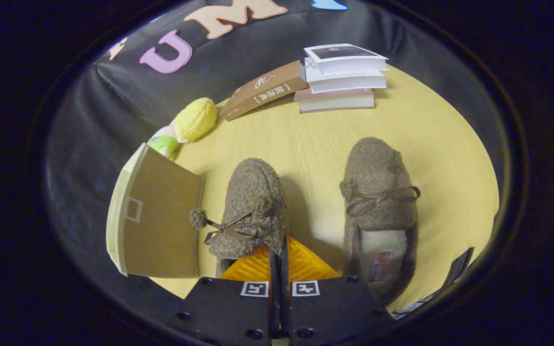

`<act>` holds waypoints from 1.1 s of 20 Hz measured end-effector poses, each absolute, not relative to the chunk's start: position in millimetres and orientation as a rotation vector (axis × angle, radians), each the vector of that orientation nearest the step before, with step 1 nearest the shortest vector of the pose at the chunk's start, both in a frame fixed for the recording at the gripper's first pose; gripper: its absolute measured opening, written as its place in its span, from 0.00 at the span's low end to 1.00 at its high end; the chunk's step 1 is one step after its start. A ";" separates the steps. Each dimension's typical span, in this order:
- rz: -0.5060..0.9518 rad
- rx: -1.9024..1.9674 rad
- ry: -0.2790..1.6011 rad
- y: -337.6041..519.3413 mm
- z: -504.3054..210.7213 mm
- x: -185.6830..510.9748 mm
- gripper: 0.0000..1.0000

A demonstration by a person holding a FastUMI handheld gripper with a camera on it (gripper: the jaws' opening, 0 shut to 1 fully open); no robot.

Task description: Open the storage box then place both shoes into the box .Put the left shoe in first, then the right shoe, with the right side of both shoes facing outward in a uniform manner.

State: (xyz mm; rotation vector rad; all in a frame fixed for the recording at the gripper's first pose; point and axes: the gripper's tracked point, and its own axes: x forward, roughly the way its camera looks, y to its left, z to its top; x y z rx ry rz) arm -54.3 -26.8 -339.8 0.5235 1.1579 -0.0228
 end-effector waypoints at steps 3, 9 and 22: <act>-0.017 0.556 1.127 -10.7 -308.8 -42.4 0.04; 0.042 0.616 1.048 44.2 -235.6 -5.0 0.04; 0.184 0.603 1.046 211.3 -206.2 34.5 0.04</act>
